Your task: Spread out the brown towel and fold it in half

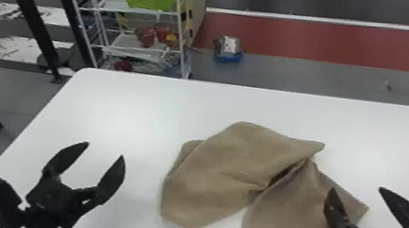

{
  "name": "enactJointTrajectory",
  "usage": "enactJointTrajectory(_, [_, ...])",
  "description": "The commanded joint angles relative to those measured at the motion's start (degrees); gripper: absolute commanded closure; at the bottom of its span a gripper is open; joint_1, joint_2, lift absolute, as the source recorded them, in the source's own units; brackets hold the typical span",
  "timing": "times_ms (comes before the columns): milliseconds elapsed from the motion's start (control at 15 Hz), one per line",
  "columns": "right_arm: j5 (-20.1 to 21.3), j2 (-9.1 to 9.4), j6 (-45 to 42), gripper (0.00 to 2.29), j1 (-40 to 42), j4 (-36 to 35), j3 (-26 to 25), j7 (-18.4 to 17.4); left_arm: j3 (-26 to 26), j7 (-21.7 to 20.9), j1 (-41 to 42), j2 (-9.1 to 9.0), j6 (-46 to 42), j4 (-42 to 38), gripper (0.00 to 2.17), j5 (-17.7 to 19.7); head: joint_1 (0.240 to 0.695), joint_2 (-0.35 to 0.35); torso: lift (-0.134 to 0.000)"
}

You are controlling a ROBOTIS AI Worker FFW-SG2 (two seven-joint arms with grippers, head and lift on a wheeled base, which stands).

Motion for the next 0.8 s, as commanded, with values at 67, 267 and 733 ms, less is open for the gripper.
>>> enactJointTrajectory(67, [0.0,0.05,0.0,0.12,-0.1,0.1,0.1,0.1,0.0,0.0,-0.1,-0.15,0.2,0.1,0.07,-0.1,0.695,0.161,-0.134])
enactJointTrajectory(267, [0.0,0.05,0.0,0.12,-0.1,0.1,0.1,0.1,0.0,0.0,-0.1,-0.15,0.2,0.1,0.07,-0.1,0.695,0.161,-0.134])
enactJointTrajectory(733, [0.0,0.05,0.0,0.12,0.1,0.1,0.1,0.1,0.0,0.0,-0.1,-0.15,0.2,0.2,0.07,-0.1,0.695,0.162,-0.134])
